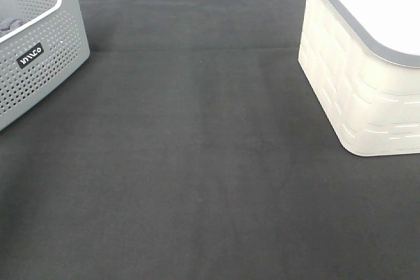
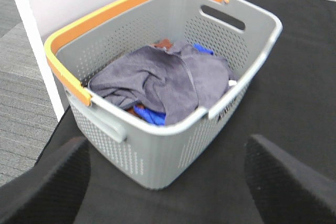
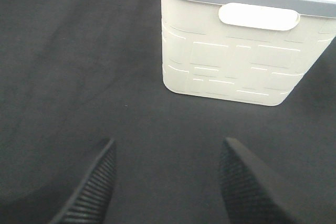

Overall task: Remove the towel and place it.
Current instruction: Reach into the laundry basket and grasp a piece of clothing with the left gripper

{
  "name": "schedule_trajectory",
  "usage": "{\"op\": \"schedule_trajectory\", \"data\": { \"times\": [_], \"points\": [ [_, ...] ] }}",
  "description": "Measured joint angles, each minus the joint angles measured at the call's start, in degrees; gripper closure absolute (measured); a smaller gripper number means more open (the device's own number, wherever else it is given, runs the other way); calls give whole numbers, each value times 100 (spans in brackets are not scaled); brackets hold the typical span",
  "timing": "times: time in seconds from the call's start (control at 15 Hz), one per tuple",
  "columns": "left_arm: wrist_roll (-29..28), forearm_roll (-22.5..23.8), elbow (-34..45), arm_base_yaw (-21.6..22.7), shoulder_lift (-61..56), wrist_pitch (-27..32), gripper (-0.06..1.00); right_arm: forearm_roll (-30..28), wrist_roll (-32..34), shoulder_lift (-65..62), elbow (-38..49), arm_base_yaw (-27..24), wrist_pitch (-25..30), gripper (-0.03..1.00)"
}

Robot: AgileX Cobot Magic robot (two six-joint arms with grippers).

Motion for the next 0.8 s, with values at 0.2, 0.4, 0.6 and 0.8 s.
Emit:
{"op": "schedule_trajectory", "data": {
  "times": [0.2,0.4,0.6,0.8],
  "points": [
    [-2298,1278,-567,0,1278,-195,19,0,0,0,0,0,0,38],
    [-3621,1937,-934,0,2005,-441,19,0,0,0,0,0,0,38],
    [-5208,2578,-1501,0,2945,-470,19,0,0,0,0,0,0,38],
    [-6532,3054,-2103,17,3782,-487,19,0,0,0,0,0,0,38]
  ]
}}
